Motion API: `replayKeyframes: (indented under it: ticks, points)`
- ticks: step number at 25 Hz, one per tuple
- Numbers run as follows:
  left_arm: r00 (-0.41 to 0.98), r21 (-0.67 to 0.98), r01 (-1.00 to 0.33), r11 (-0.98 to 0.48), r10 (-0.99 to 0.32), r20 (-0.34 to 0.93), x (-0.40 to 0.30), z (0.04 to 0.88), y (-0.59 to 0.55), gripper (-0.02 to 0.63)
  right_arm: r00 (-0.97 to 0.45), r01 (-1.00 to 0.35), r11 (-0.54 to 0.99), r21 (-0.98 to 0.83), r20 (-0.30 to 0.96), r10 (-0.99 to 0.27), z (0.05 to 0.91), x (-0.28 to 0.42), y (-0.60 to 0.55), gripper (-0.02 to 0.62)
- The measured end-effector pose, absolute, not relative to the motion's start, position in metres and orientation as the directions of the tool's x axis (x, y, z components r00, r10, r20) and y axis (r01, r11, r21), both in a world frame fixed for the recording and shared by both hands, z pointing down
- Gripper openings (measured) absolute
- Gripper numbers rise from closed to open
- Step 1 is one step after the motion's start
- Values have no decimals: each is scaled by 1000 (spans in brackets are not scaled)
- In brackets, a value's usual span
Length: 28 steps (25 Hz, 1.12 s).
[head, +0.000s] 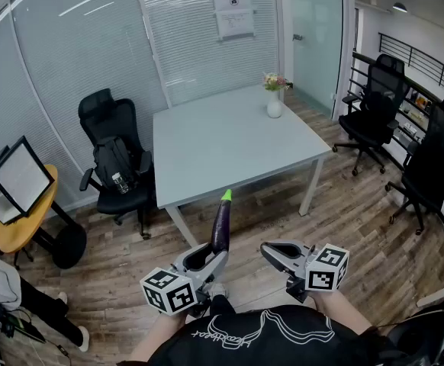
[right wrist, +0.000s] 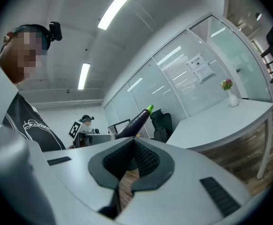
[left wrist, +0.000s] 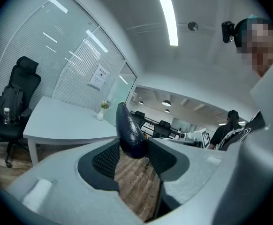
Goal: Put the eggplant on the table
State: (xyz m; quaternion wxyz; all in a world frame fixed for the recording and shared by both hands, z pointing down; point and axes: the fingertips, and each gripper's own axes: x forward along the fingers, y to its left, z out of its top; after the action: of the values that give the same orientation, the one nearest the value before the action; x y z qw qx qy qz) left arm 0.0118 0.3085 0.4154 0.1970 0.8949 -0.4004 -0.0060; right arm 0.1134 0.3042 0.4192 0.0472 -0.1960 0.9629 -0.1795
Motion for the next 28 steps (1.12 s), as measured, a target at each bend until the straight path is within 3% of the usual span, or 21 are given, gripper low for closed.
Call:
replayKeyframes:
  ticks: [15,28]
  points:
    - [699,384,-692,-611,-700,146,2,421,272,193,-905,-378,844,-380,-42,-424,419,104,267,9]
    - [733,403,-660,-635,-662,156,-5,434,165,193,-869,-455,795,-401,2,-495,433,105,164,9]
